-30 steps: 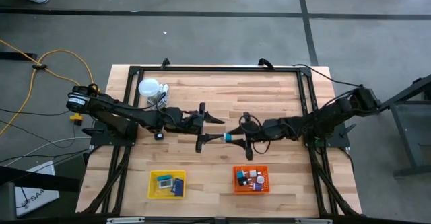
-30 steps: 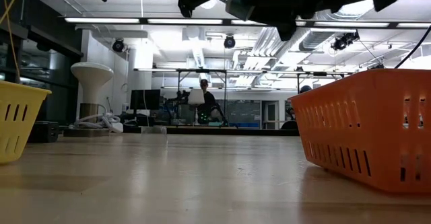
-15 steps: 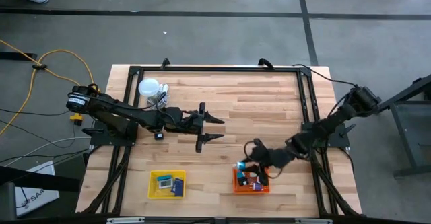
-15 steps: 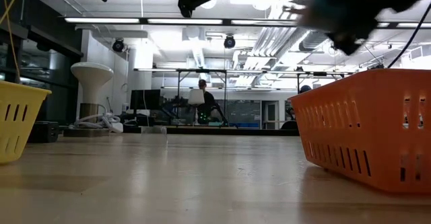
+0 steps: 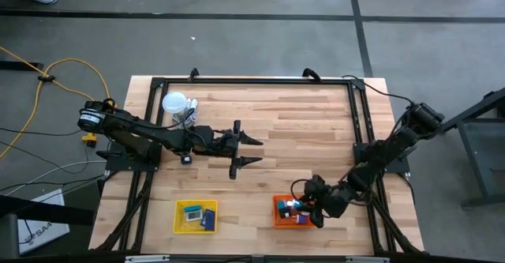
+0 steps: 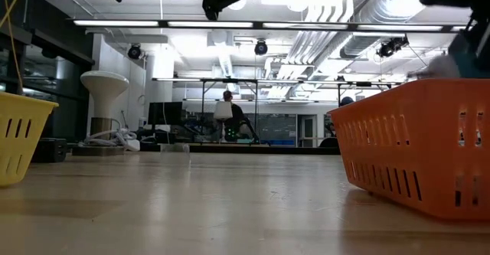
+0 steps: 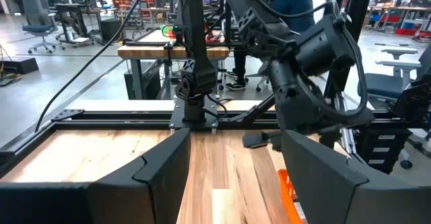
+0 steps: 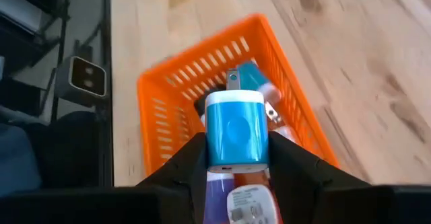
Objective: Pick & Place Office items
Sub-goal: Put the light blue charger adapter into the orange bin, then put the black charger adapter into the orange bin
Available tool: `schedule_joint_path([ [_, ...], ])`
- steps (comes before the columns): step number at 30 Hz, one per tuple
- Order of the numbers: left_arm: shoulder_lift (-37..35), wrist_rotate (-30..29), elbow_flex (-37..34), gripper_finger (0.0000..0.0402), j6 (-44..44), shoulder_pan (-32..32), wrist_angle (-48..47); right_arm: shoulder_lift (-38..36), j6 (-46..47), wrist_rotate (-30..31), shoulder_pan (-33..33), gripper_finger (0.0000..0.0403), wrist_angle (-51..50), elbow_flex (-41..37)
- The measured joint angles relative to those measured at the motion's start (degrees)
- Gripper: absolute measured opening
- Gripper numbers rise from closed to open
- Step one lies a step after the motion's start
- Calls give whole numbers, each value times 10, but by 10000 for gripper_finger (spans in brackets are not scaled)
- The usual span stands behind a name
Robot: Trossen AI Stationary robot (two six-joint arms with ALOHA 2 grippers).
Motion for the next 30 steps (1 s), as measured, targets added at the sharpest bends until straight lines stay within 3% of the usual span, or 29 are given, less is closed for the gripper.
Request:
schedule_joint_path([
  [8,0,0,0,226,-3,0,0,53,20,-35,0,125,15,0],
  [19,0,0,0,226,-4,0,0,55,3,-41,-2,165,28,0],
  [30,0,0,0,226,-4,0,0,54,-26,-40,-7,168,37,0],
])
